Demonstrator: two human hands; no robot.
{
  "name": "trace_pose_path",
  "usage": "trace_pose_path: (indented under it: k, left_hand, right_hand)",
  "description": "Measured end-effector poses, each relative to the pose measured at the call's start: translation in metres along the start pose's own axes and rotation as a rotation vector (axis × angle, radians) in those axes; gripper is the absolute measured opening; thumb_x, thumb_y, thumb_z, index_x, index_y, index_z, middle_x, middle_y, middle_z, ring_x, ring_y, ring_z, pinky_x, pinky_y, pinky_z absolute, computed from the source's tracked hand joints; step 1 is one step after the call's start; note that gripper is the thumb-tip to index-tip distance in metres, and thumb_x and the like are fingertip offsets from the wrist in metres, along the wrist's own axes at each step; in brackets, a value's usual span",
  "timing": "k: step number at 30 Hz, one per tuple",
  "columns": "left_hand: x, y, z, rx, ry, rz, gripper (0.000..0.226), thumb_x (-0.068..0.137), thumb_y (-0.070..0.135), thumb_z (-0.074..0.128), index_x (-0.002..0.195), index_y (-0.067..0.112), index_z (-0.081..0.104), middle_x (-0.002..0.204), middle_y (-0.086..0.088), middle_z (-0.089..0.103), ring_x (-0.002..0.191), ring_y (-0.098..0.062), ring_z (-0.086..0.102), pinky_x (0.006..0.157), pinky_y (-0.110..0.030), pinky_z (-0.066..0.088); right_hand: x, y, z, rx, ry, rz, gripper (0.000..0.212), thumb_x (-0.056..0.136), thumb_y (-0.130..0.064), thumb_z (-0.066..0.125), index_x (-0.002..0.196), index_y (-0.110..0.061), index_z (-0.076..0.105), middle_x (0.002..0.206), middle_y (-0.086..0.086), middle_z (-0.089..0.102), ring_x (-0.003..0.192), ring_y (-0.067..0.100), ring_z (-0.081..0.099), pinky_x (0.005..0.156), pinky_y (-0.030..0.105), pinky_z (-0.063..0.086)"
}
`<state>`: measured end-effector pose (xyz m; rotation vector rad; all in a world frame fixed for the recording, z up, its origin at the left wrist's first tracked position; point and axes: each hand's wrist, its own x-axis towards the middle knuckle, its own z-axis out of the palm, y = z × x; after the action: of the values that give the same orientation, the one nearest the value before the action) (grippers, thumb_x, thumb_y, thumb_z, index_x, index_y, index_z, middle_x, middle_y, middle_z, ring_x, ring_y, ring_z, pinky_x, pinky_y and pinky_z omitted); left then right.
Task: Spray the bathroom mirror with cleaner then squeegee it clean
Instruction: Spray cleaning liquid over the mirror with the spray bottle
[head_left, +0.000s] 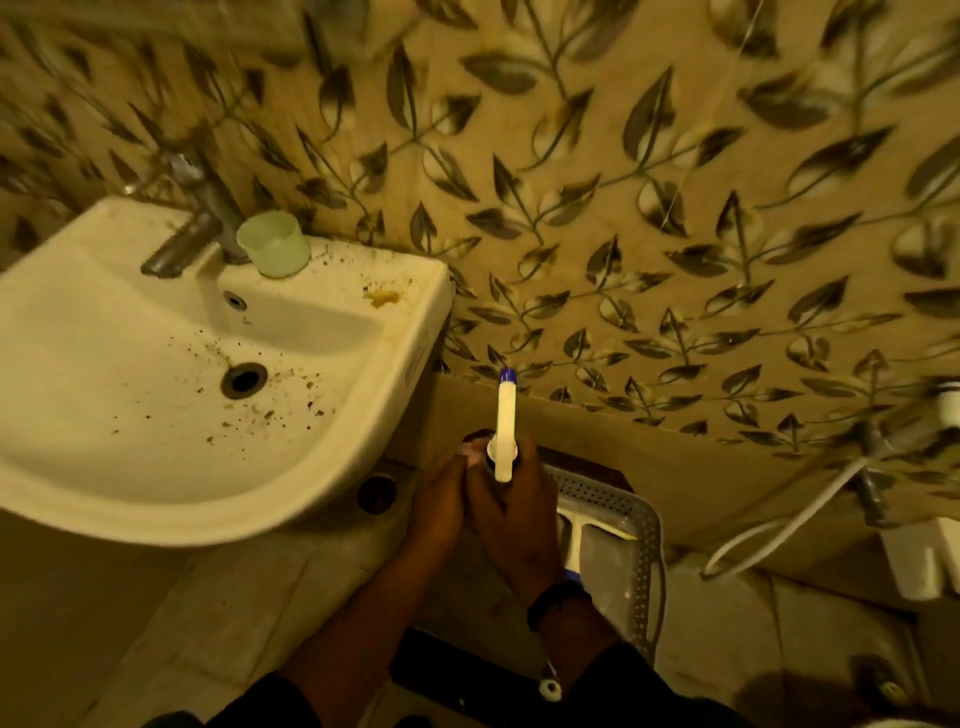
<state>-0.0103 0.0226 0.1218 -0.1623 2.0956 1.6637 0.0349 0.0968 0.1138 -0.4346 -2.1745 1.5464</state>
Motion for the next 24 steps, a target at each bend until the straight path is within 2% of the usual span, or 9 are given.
trace_pose_path:
  k: [2, 5, 7, 9, 12, 14, 16, 18, 24]
  left_hand:
    - [-0.015, 0.047, -0.002, -0.018, 0.006, 0.032, 0.022, 0.105, 0.024, 0.043, 0.099, 0.028, 0.064, 0.096, 0.004, 0.065, 0.086, -0.012, 0.064, 0.07, -0.024, 0.054]
    - [-0.035, 0.113, -0.005, -0.078, 0.055, 0.122, 0.029, 0.104, 0.021, 0.045, 0.088, 0.035, 0.064, 0.086, 0.01, 0.067, 0.076, 0.0, 0.065, 0.065, -0.017, 0.049]
    - [-0.051, 0.159, -0.009, -0.128, 0.045, 0.149, 0.025, 0.102, 0.023, 0.049, 0.092, 0.028, 0.071, 0.086, 0.003, 0.073, 0.081, -0.008, 0.07, 0.074, -0.025, 0.055]
    - [-0.064, 0.201, -0.014, -0.149, 0.055, 0.192, 0.022, 0.101, 0.023, 0.052, 0.095, 0.022, 0.073, 0.091, -0.002, 0.074, 0.089, -0.02, 0.071, 0.083, -0.036, 0.056]
    - [-0.078, 0.257, -0.024, -0.13, 0.087, 0.303, 0.022, 0.1, 0.022, 0.052, 0.09, 0.021, 0.07, 0.09, -0.004, 0.072, 0.088, -0.022, 0.068, 0.08, -0.034, 0.054]
    - [-0.089, 0.289, -0.031, -0.15, 0.073, 0.348, 0.021, 0.101, 0.022, 0.051, 0.089, 0.024, 0.069, 0.09, -0.004, 0.071, 0.087, -0.021, 0.067, 0.079, -0.036, 0.054]
    - [-0.101, 0.321, -0.041, -0.18, 0.095, 0.397, 0.022, 0.101, 0.026, 0.051, 0.093, 0.022, 0.07, 0.095, -0.007, 0.073, 0.092, -0.025, 0.068, 0.084, -0.044, 0.056]
    - [-0.112, 0.35, -0.053, -0.225, 0.13, 0.456, 0.023, 0.101, 0.027, 0.051, 0.093, 0.021, 0.071, 0.095, -0.007, 0.073, 0.093, -0.028, 0.069, 0.089, -0.048, 0.055]
    - [-0.135, 0.426, -0.1, -0.28, 0.199, 0.61, 0.025, 0.099, 0.03, 0.052, 0.087, 0.021, 0.071, 0.09, -0.007, 0.074, 0.091, -0.03, 0.069, 0.085, -0.048, 0.057]
  right_hand:
    - [0.02, -0.046, -0.016, 0.025, 0.026, -0.043, 0.01, 0.089, -0.03, 0.061, 0.094, -0.023, 0.056, 0.078, -0.007, 0.06, 0.071, 0.008, 0.058, 0.062, 0.015, 0.046]
    - [0.047, -0.112, -0.04, 0.089, 0.068, -0.116, 0.008, 0.087, -0.031, 0.06, 0.088, -0.032, 0.052, 0.073, -0.003, 0.058, 0.067, 0.011, 0.057, 0.058, 0.016, 0.046]
    - [0.063, -0.154, -0.056, 0.1, 0.088, -0.164, 0.008, 0.087, -0.035, 0.059, 0.089, -0.036, 0.052, 0.077, -0.004, 0.059, 0.073, 0.009, 0.059, 0.062, 0.014, 0.048]
    - [0.079, -0.192, -0.069, 0.093, 0.103, -0.209, 0.01, 0.089, -0.036, 0.061, 0.092, -0.036, 0.052, 0.08, -0.007, 0.061, 0.077, 0.008, 0.061, 0.066, 0.021, 0.053]
    - [0.104, -0.25, -0.087, 0.087, 0.161, -0.32, 0.017, 0.09, -0.027, 0.064, 0.099, -0.034, 0.051, 0.08, -0.009, 0.062, 0.076, 0.008, 0.062, 0.063, 0.028, 0.055]
    - [0.119, -0.287, -0.095, 0.098, 0.188, -0.382, 0.023, 0.09, -0.024, 0.065, 0.101, -0.037, 0.049, 0.08, -0.014, 0.061, 0.078, 0.003, 0.062, 0.059, 0.02, 0.053]
    - [0.131, -0.326, -0.102, 0.108, 0.196, -0.439, 0.032, 0.089, -0.025, 0.065, 0.105, -0.044, 0.044, 0.081, -0.021, 0.059, 0.08, -0.006, 0.061, 0.059, 0.01, 0.049]
    - [0.142, -0.362, -0.104, 0.125, 0.196, -0.509, 0.038, 0.088, -0.023, 0.066, 0.112, -0.042, 0.043, 0.085, -0.022, 0.058, 0.083, -0.011, 0.06, 0.061, 0.005, 0.046]
    - [0.171, -0.457, -0.091, 0.201, 0.217, -0.662, 0.028, 0.088, -0.026, 0.066, 0.108, -0.036, 0.05, 0.081, -0.023, 0.059, 0.081, -0.004, 0.062, 0.064, 0.009, 0.049]
